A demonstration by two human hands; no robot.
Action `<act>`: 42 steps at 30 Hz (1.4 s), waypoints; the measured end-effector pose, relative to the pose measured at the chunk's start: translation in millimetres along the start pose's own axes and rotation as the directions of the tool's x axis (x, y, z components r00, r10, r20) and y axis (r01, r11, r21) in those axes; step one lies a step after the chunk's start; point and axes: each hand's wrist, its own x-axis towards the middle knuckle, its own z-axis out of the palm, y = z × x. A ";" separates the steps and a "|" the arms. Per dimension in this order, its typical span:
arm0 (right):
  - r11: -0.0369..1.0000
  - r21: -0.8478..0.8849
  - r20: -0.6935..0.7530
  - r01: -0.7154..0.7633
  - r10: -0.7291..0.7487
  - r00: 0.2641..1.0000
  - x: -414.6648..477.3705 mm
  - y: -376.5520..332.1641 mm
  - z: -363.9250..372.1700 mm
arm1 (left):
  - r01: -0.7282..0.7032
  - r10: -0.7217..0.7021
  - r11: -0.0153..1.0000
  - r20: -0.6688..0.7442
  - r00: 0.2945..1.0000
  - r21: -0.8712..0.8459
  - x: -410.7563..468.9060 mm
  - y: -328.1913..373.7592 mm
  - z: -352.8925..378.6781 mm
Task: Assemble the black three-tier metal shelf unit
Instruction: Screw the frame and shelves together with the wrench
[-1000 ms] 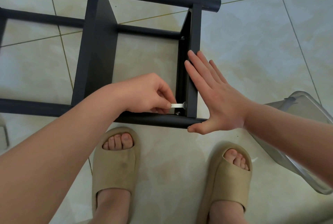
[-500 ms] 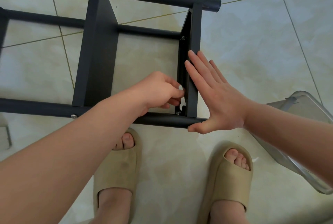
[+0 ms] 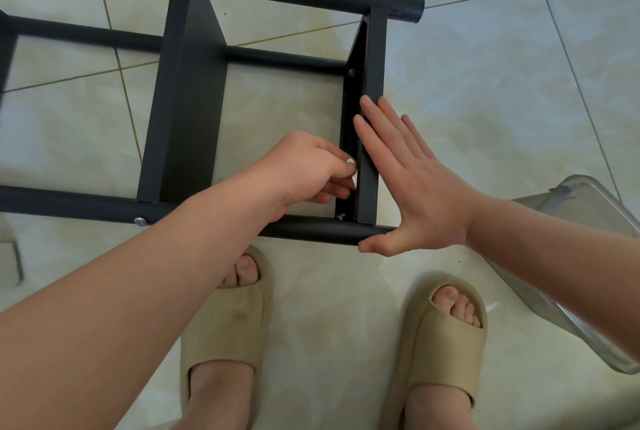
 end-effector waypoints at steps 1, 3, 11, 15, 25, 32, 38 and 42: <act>1.000 0.000 0.000 0.000 0.000 1.000 0.2 0.0 0.0 | 0.005 -0.005 1.000 0.005 1.000 0.016 -0.4 -0.1 -0.6; 1.000 0.000 0.001 -0.001 0.001 1.000 0.3 0.0 -0.3 | 0.017 -0.017 0.999 0.008 1.000 0.036 -1.0 -0.3 -1.2; 1.000 0.006 -0.011 0.001 0.000 1.000 0.8 0.2 1.1 | 0.073 -0.073 0.994 0.001 0.997 -0.078 -2.0 2.7 1.6; 1.000 0.005 -0.008 0.002 -0.002 1.000 0.8 0.4 1.2 | 0.087 -0.086 0.995 0.036 0.996 -0.041 -3.0 2.1 1.2; 1.000 0.007 -0.002 0.001 -0.001 1.000 1.1 0.2 1.2 | 0.087 -0.088 0.996 0.057 0.994 0.014 -3.9 3.2 -1.3; 1.000 0.009 -0.002 -0.001 0.001 1.000 1.3 0.2 1.1 | 0.059 -0.065 0.996 0.089 0.994 0.066 -2.8 0.8 -6.7; 1.000 0.014 -0.016 0.006 -0.006 1.000 1.2 0.7 2.0 | 0.035 -0.053 0.991 0.133 0.990 0.132 -2.6 -1.0 -14.8; 1.000 0.010 -0.011 0.003 -0.003 1.000 1.0 0.6 1.6 | 0.009 -0.041 0.980 0.156 0.987 0.196 -3.6 -0.6 -19.1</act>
